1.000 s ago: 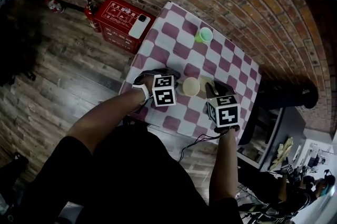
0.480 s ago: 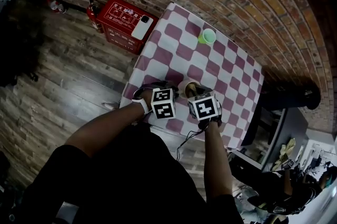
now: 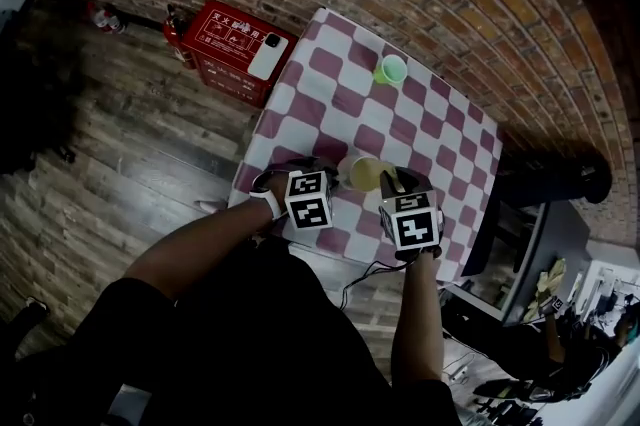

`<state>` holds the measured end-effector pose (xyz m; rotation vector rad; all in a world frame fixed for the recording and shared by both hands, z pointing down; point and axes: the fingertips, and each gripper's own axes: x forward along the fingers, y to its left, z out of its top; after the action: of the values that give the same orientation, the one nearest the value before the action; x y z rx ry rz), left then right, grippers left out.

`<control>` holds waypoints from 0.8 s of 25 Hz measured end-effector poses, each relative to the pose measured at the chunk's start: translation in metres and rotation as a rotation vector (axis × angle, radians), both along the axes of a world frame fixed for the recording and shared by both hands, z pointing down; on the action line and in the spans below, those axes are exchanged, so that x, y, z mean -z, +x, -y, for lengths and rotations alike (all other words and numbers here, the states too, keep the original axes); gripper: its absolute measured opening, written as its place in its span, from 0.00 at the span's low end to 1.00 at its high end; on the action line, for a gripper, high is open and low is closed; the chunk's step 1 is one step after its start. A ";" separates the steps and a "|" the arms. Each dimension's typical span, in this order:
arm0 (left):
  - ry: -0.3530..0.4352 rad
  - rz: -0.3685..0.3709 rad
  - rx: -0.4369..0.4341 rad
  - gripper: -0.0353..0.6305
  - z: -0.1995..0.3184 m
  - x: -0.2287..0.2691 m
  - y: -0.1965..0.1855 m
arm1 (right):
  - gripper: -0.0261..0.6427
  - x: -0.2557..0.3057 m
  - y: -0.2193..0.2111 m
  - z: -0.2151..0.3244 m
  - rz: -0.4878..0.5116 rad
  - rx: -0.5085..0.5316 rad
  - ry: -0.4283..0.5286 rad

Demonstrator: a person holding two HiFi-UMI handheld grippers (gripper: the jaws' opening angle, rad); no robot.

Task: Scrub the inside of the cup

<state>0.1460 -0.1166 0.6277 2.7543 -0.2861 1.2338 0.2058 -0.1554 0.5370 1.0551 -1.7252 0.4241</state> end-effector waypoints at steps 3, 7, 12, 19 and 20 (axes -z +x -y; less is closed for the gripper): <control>0.022 0.019 0.008 0.15 0.012 0.001 -0.004 | 0.15 0.037 0.018 0.004 0.045 -0.075 0.090; 0.068 0.025 0.061 0.15 0.036 0.003 -0.012 | 0.15 0.074 0.022 0.003 0.210 -0.136 0.198; 0.006 -0.040 0.107 0.28 0.042 0.013 -0.024 | 0.15 0.102 0.004 -0.006 0.484 -0.214 0.273; 0.082 -0.167 0.312 0.29 0.068 0.080 -0.073 | 0.15 0.117 0.014 -0.015 0.588 -0.268 0.383; 0.118 -0.183 0.331 0.29 0.073 0.095 -0.080 | 0.15 0.118 0.017 -0.016 0.601 -0.279 0.398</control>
<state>0.0662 -0.1894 0.5332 2.7401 -0.7804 0.9035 0.2224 -0.1393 0.4194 1.5794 -2.2603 0.6371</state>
